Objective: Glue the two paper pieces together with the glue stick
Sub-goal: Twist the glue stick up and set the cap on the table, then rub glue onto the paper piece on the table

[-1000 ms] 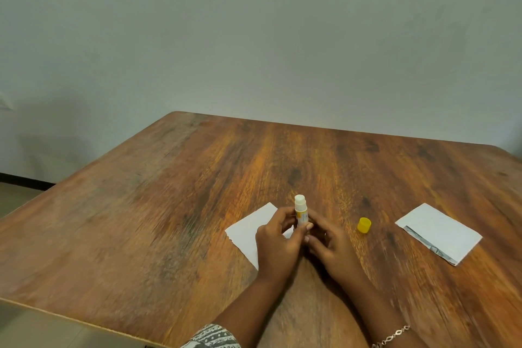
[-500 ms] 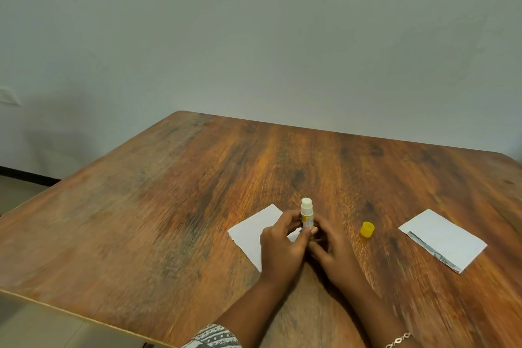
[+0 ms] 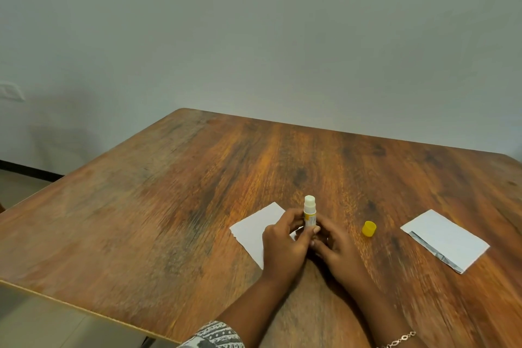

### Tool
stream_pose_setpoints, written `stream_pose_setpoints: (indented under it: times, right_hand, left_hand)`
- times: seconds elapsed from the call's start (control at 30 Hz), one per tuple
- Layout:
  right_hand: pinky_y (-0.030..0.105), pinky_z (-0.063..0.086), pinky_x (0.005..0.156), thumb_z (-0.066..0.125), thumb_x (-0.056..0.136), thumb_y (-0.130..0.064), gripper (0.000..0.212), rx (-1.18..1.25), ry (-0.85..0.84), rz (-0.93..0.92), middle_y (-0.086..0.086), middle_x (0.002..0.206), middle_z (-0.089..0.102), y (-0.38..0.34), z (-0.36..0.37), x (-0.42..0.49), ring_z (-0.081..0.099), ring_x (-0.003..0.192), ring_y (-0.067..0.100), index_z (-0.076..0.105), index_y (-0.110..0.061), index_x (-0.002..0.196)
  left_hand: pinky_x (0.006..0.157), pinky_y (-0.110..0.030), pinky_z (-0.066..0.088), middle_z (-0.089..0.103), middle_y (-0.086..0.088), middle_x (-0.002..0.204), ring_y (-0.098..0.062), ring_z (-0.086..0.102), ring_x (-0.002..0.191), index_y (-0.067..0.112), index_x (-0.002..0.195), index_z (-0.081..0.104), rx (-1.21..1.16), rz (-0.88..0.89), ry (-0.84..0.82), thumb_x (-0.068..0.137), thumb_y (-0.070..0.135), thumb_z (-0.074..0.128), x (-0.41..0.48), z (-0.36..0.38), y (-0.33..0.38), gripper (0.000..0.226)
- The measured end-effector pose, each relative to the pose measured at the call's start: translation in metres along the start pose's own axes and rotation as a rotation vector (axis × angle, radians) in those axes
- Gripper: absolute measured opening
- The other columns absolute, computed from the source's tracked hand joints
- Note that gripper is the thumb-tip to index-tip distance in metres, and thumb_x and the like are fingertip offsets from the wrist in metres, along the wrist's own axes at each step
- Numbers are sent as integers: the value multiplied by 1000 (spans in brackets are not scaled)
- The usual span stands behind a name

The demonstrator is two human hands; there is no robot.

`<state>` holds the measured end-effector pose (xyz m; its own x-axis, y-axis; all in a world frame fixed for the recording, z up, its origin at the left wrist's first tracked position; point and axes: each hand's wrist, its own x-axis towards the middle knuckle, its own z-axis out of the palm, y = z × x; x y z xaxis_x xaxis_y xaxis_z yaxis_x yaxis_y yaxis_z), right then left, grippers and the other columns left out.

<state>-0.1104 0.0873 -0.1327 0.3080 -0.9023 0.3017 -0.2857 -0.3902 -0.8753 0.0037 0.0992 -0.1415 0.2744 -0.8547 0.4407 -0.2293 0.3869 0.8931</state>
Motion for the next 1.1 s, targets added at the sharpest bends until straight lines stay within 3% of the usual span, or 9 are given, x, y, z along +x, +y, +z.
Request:
stream_pose_setpoints:
  times: [0.17,0.37,0.53,0.67,0.73,0.8,0.9,1.03,1.1]
  right_hand:
    - [15,44,74,57,80,7,40,-145,45,-54,-3,99,67,3,5,0,61,90,2,57,-15,114]
    - [29,51,89,52,82,14,45,85,-9,0,5,108,69,4,-1,1,64,104,18,58,-13,117]
    - [11,47,82,53,83,11,49,75,18,-9,-11,104,69,3,1,-1,63,100,2,54,-23,118]
    - [9,47,77,54,87,0,39,93,83,-14,-17,99,68,4,1,-1,63,96,-2,55,-28,114]
    - [16,49,75,55,87,-5,32,108,147,-9,-14,94,69,6,0,1,65,91,1,56,-29,107]
    - [27,51,76,55,87,-4,25,128,216,24,-7,90,68,12,-3,4,65,85,10,58,-21,104]
    - [39,55,79,52,89,-5,23,141,272,71,7,95,67,18,-4,7,66,81,17,55,-19,107]
    - [26,57,58,52,89,-7,51,212,326,94,10,104,62,17,-4,8,64,66,16,35,-31,131]
    - [22,53,48,52,89,-5,50,219,361,78,10,97,63,16,-6,8,59,54,13,38,-42,120]
  left_hand:
    - [80,-13,52,70,10,88,3,65,86,17,95,67,10,-5,-14,74,14,75,-1,1,2,22]
    - [79,-16,53,71,8,91,0,66,87,17,97,65,17,-7,-28,76,13,73,-1,1,0,23]
    - [82,-12,50,71,7,98,4,64,91,19,105,65,38,14,-54,77,18,72,-1,-1,0,29]
    - [80,-18,51,72,6,102,-1,64,91,25,111,64,195,65,-33,83,32,63,-4,-4,5,28]
    - [85,-27,50,70,3,110,-11,63,102,23,111,64,370,79,33,86,33,59,-5,-7,7,27]
    - [92,-36,47,62,-1,125,-19,51,122,20,116,60,603,45,19,89,30,56,-3,-11,7,29]
    - [109,-39,29,31,0,150,-18,11,143,20,135,38,823,-129,-182,93,37,45,2,-16,0,46]
    - [116,-37,7,12,-2,156,-21,1,144,19,143,21,869,-231,-330,93,42,43,6,-19,-11,59]
    - [116,-37,4,10,-4,156,-23,3,144,17,144,18,903,-238,-391,94,41,41,7,-19,-16,60]
